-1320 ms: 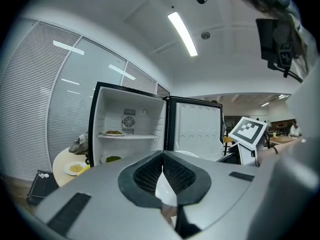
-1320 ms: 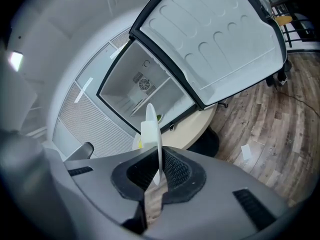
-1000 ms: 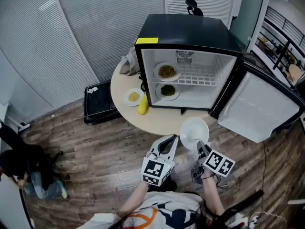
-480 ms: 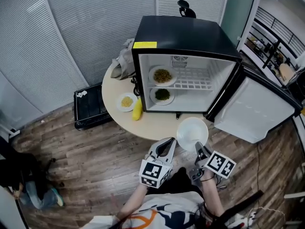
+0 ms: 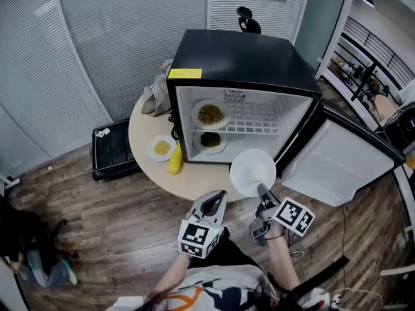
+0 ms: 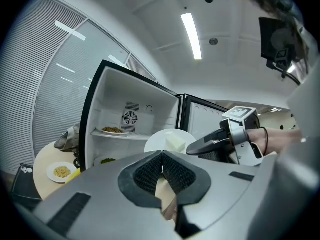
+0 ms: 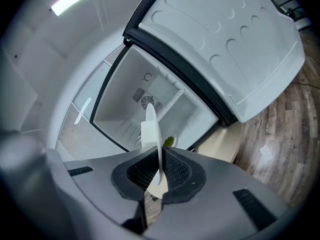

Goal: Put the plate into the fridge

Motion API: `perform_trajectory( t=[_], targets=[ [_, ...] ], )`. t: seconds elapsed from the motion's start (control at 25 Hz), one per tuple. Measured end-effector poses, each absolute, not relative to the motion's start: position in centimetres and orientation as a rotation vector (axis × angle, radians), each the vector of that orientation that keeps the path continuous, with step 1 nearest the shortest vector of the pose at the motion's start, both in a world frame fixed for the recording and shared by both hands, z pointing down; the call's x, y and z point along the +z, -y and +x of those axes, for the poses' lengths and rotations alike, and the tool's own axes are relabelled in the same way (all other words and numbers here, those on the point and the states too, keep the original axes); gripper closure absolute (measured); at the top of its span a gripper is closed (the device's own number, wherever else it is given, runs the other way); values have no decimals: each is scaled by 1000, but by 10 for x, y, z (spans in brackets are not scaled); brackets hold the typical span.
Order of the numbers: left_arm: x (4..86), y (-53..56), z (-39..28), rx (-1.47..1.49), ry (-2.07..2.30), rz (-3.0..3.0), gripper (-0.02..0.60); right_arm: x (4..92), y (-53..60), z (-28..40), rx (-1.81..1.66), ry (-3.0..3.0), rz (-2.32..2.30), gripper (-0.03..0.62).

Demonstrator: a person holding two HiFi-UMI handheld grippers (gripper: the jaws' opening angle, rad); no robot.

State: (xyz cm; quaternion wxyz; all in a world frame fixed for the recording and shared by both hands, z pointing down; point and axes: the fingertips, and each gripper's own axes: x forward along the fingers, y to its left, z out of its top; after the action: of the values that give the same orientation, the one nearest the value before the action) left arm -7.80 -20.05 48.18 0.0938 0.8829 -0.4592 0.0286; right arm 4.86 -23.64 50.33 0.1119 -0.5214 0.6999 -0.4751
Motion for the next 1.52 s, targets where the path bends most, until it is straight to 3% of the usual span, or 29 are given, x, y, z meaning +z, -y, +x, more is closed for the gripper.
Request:
perform_trajectory(
  t=[0.68,1.52],
  targets=[
    [479,295,-57,133,1406,2613,569,482,376,69,-1338,-1993,-1495,566],
    [484,341,-60,215,1440,2604,570,479,441,70,-1121,-1966,-1713,566]
  ],
)
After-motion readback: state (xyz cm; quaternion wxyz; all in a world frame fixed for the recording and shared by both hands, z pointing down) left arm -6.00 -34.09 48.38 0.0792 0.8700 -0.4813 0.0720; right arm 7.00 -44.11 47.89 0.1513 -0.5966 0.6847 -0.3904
